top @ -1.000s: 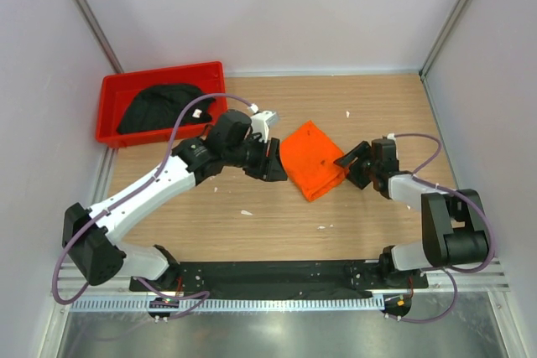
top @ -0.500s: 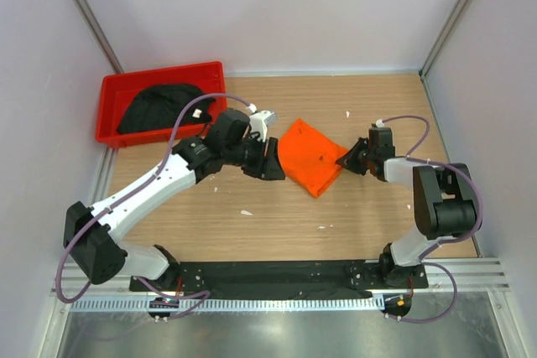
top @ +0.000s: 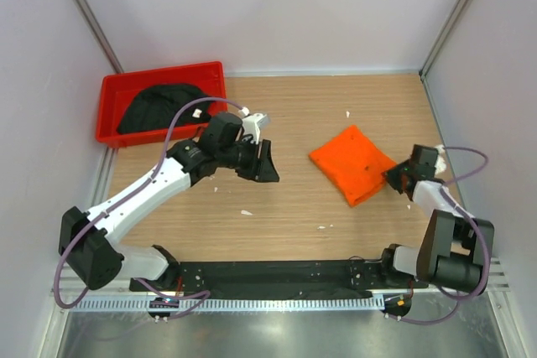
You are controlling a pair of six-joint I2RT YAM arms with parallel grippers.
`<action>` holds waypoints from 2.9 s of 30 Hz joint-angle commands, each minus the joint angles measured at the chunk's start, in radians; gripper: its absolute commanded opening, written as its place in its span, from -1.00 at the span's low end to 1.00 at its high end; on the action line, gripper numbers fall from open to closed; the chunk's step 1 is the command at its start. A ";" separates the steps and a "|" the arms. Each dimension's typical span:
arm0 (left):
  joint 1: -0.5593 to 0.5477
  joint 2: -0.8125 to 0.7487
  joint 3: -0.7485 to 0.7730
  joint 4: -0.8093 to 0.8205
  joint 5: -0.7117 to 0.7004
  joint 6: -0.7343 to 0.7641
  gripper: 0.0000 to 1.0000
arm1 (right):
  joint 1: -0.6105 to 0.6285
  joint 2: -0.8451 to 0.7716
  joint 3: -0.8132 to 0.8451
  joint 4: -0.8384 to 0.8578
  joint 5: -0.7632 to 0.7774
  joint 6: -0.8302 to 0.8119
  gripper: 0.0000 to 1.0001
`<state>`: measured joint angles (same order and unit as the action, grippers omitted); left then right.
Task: Fold and stack the t-shirts
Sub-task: Neatly place the folded tshirt to the corner
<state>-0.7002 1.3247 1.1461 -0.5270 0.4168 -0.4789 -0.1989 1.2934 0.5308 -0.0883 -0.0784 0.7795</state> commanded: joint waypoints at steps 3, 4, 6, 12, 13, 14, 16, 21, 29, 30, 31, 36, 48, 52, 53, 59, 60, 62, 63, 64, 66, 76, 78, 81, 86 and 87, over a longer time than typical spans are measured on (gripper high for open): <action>0.014 -0.061 -0.032 0.054 0.060 -0.004 -0.05 | -0.249 -0.098 -0.020 -0.136 0.167 0.015 -0.97; 0.016 -0.065 -0.048 0.070 0.065 -0.009 -0.05 | -0.272 -0.097 -0.009 -0.181 0.181 -0.006 -0.98; 0.019 -0.074 -0.059 0.079 0.074 -0.018 -0.04 | -0.319 -0.094 0.018 -0.226 0.232 -0.023 -0.97; 0.028 -0.108 -0.091 0.111 0.102 -0.033 -0.05 | -0.415 -0.116 0.110 -0.420 0.324 -0.161 -0.98; 0.030 -0.116 -0.097 0.116 0.105 -0.035 -0.04 | -0.419 -0.099 0.135 -0.451 0.337 -0.190 -0.98; 0.031 -0.120 -0.101 0.119 0.106 -0.035 -0.04 | -0.419 -0.082 0.179 -0.481 0.353 -0.254 -0.97; 0.037 -0.125 -0.109 0.134 0.118 -0.040 -0.04 | -0.422 -0.060 0.208 -0.530 0.365 -0.267 -0.97; 0.050 -0.130 -0.123 0.165 0.145 -0.053 -0.04 | -0.435 0.050 0.323 -0.674 0.338 -0.341 -0.98; 0.077 -0.142 -0.158 0.225 0.198 -0.093 -0.04 | -0.500 0.015 0.408 -0.866 0.384 -0.304 -0.97; 0.080 -0.145 -0.166 0.228 0.203 -0.093 -0.04 | -0.508 0.014 0.417 -0.881 0.388 -0.309 -0.97; 0.082 -0.148 -0.166 0.231 0.208 -0.095 -0.04 | -0.516 0.014 0.428 -0.892 0.391 -0.313 -0.98; 0.090 -0.159 -0.174 0.246 0.227 -0.102 -0.04 | -0.519 0.015 0.474 -0.927 0.405 -0.321 -0.97; 0.111 -0.148 -0.181 0.262 0.260 -0.118 -0.04 | -0.519 0.032 0.528 -1.007 0.512 -0.284 -0.97; 0.113 -0.145 -0.183 0.262 0.267 -0.121 -0.03 | -0.519 0.034 0.525 -1.016 0.525 -0.275 -0.97; 0.113 -0.144 -0.184 0.263 0.269 -0.121 -0.03 | -0.519 0.034 0.523 -1.016 0.526 -0.273 -0.97; 0.117 -0.136 -0.186 0.269 0.278 -0.125 -0.04 | -0.524 0.032 0.509 -1.010 0.543 -0.258 -0.95; 0.117 -0.136 -0.187 0.269 0.280 -0.125 -0.03 | -0.525 0.032 0.509 -1.013 0.549 -0.253 -0.74; 0.119 -0.134 -0.190 0.271 0.281 -0.125 -0.03 | -0.525 0.030 0.518 -1.025 0.578 -0.238 -0.29; 0.119 -0.136 -0.190 0.269 0.286 -0.127 -0.04 | -0.525 0.017 0.526 -1.036 0.585 -0.237 0.08; 0.119 -0.136 -0.190 0.271 0.287 -0.127 -0.03 | -0.525 0.006 0.549 -1.048 0.585 -0.246 0.24; 0.120 -0.140 -0.192 0.271 0.287 -0.127 -0.04 | -0.525 -0.046 0.587 -1.050 0.556 -0.255 0.30; 0.120 -0.142 -0.218 0.280 0.297 -0.148 -0.04 | -0.468 -0.123 0.543 -1.041 0.404 -0.207 -0.48; 0.120 -0.147 -0.221 0.280 0.294 -0.152 -0.04 | -0.462 -0.123 0.503 -1.021 0.372 -0.180 -0.75; 0.120 -0.162 -0.227 0.279 0.281 -0.161 -0.03 | -0.441 -0.146 0.469 -0.972 0.277 -0.165 -0.86; 0.122 -0.185 -0.232 0.243 0.240 -0.155 -0.03 | -0.108 -0.135 0.491 -0.875 0.203 -0.099 -0.86; 0.123 -0.193 -0.233 0.230 0.225 -0.153 -0.03 | -0.050 -0.128 0.512 -0.864 0.195 -0.085 -0.85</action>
<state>-0.5861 1.1728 0.9131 -0.2924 0.6651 -0.6281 -0.3840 1.1736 0.9890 -1.0374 0.1917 0.6346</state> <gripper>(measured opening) 0.482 0.074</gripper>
